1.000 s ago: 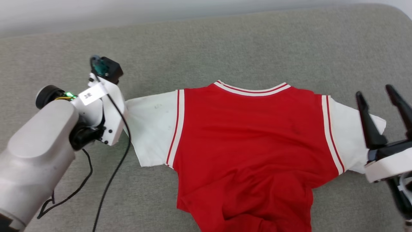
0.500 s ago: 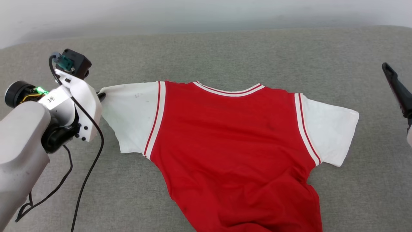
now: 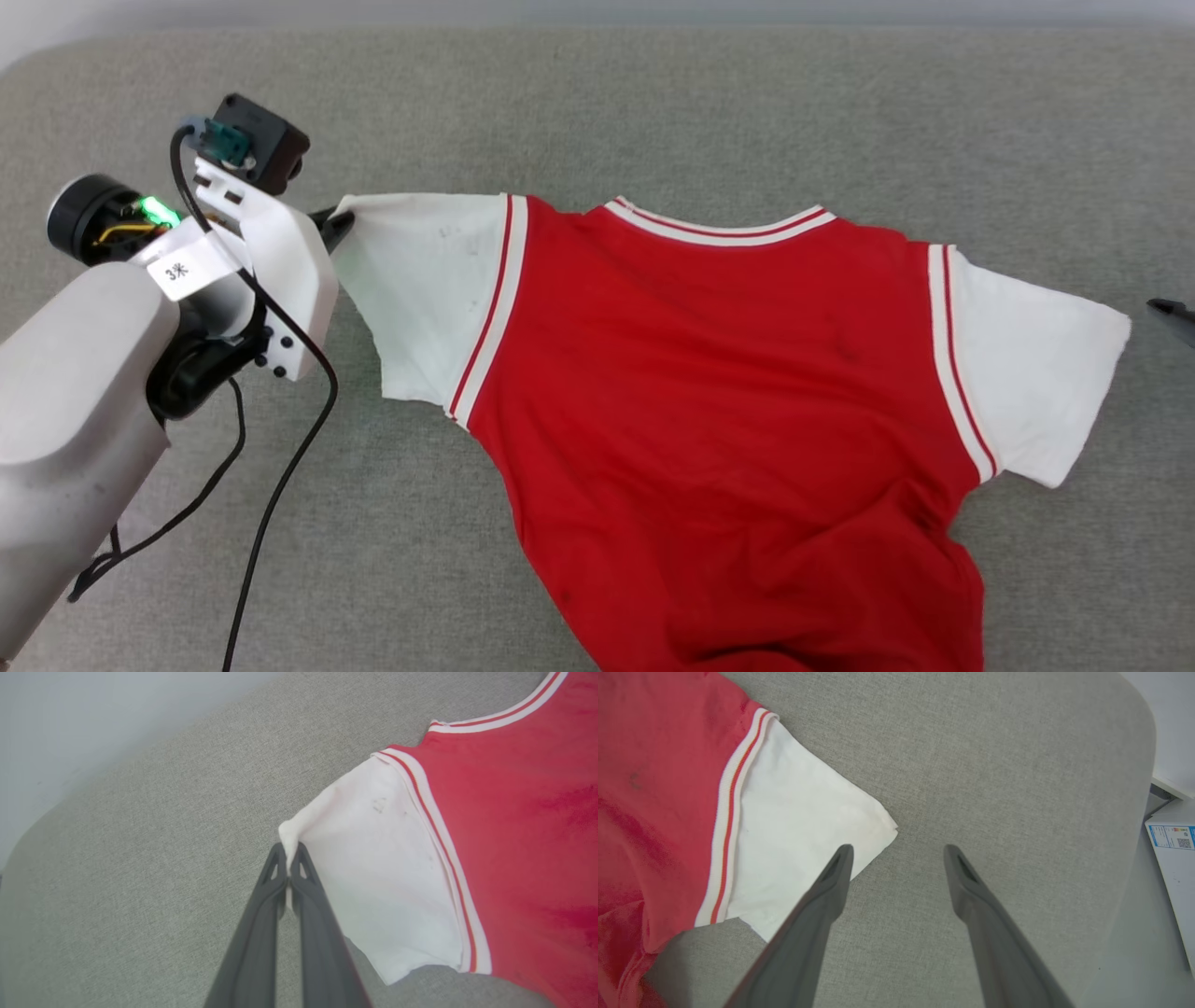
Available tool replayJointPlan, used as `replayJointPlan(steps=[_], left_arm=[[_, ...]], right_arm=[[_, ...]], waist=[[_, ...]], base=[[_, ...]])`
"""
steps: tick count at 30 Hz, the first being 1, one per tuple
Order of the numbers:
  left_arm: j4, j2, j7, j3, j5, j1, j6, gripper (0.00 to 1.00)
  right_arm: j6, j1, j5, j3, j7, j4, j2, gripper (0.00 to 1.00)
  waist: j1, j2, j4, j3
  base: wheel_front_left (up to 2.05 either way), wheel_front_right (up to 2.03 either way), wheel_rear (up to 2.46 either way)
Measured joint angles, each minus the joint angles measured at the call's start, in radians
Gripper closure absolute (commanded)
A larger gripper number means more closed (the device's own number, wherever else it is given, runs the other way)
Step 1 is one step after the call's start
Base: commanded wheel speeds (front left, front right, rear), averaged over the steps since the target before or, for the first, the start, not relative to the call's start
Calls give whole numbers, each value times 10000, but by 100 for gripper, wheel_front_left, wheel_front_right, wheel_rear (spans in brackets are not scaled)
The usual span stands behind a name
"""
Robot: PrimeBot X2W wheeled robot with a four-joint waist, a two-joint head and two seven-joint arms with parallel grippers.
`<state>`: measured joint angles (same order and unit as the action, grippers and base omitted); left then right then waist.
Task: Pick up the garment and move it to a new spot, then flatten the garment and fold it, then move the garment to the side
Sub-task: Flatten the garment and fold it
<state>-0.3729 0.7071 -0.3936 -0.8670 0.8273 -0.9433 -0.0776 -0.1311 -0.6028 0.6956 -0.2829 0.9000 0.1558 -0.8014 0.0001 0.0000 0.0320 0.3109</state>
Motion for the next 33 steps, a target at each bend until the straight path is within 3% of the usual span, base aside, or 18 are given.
replayJointPlan(steps=[11,18,19,20,26,27,33], left_arm=[[564,-136,190,36,-313,-488,176,100],[546,-173,276,33,-330,-569,190,100],[529,-171,276,31,-330,-569,190,100],[493,-176,305,12,-334,-568,190,100],[360,-161,474,-31,-399,-560,173,100],[328,-134,752,-19,-477,-552,203,100],[520,132,1377,71,-752,-474,401,100]], right_arm=[[-2,-829,25,-589,-282,2027,821,0],[8,-848,121,-1239,-662,2650,782,0],[21,-879,219,-1304,-736,2686,784,62],[21,-918,382,-1450,-997,2752,796,100],[2,-990,596,-1887,-1885,2759,899,100],[-2,-1116,541,-2148,-2608,2673,777,100],[-2,-1453,675,-2477,-3789,2196,372,100]], waist=[[1,0,461,1158],[-1,-1,517,1486],[-2,-1,495,1484],[-1,0,446,1437],[-1,0,325,1098],[0,0,247,758],[-1,0,68,-108]], base=[[0,0,0],[0,0,0],[0,0,0],[0,0,0],[0,0,0],[0,0,0],[0,0,0]])
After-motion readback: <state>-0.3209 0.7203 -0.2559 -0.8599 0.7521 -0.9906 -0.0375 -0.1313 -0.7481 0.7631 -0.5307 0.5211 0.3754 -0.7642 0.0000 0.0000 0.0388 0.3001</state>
